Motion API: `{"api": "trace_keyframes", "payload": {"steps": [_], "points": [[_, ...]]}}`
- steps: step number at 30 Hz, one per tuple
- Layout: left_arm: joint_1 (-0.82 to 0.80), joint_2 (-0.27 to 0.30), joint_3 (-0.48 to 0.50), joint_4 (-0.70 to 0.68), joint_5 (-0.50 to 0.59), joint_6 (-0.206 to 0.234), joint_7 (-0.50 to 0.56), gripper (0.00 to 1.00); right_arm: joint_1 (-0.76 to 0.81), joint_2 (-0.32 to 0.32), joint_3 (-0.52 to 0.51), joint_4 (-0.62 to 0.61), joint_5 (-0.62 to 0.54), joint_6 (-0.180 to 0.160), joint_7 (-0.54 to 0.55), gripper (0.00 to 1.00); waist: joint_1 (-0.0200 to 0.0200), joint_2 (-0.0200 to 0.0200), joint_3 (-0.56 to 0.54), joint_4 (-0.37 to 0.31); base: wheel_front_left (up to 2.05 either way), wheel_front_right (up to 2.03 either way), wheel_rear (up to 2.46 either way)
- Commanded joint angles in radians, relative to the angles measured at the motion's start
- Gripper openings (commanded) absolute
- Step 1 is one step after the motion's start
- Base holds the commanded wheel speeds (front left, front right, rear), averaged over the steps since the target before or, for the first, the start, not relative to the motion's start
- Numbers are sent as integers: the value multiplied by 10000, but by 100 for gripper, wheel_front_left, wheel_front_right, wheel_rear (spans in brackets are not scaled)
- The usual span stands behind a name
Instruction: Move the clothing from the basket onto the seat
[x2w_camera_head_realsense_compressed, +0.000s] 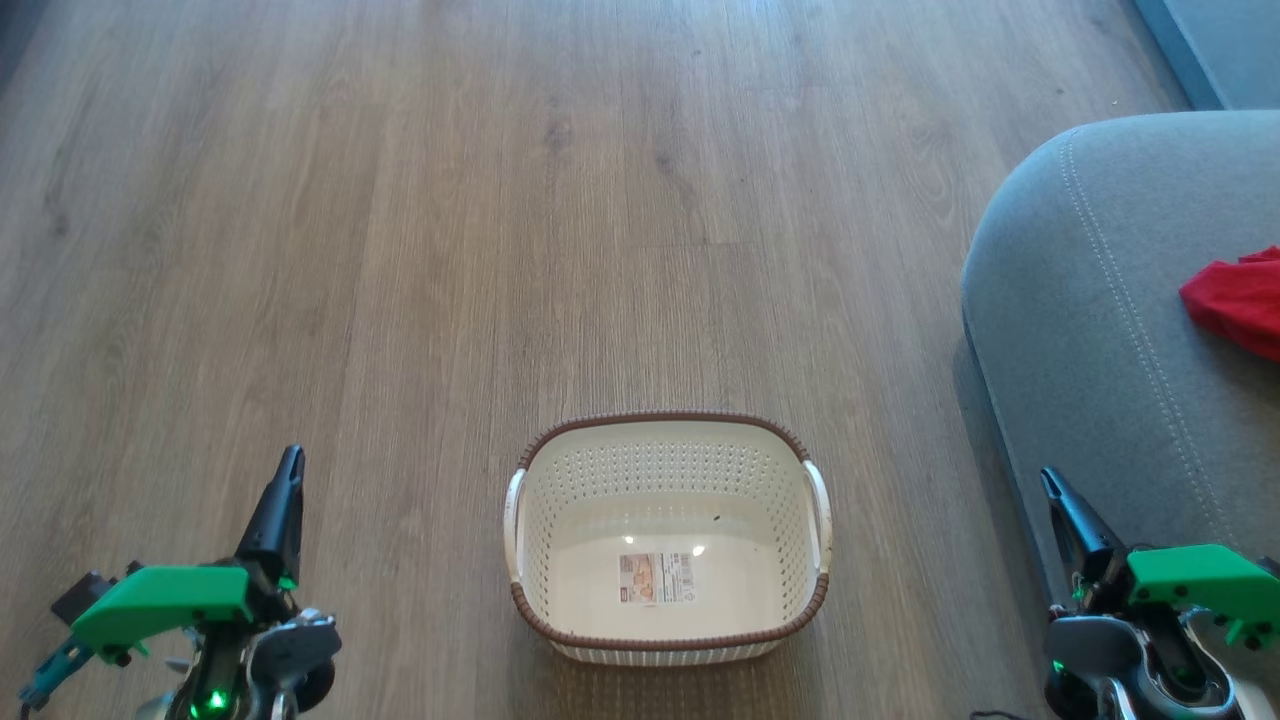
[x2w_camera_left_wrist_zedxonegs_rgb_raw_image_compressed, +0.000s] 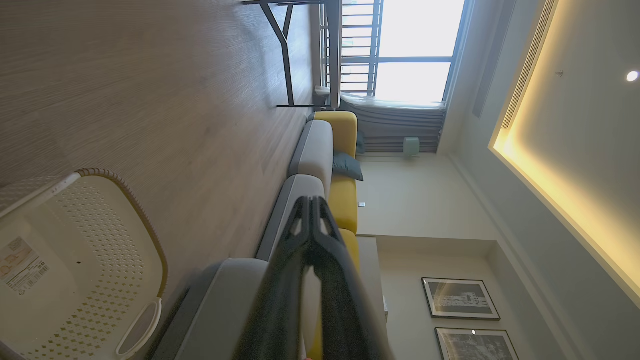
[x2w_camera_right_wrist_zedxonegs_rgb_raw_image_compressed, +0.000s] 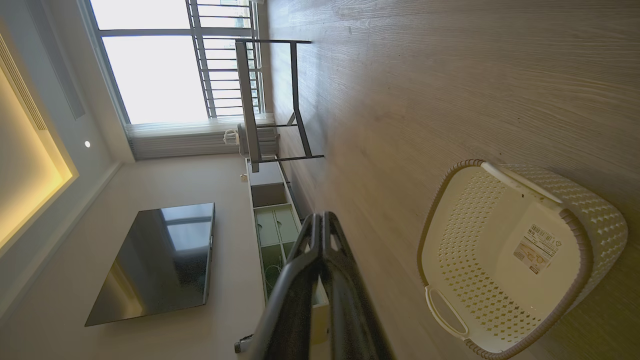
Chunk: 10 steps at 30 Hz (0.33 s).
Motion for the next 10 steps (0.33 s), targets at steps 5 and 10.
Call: {"api": "trace_keyframes", "payload": {"steps": [5, 10], "points": [[-552, 68, 357, -345, -43, -67, 72, 0, -519, -29, 160, -406, -35, 71, 71, 0, 0, 0, 0, 0, 0, 0, 0], [-552, 68, 357, -345, -43, -67, 72, 0, -520, -27, 157, -406, -38, 71, 73, 0, 0, 0, 0, 0, 0, 0, 0]]}}
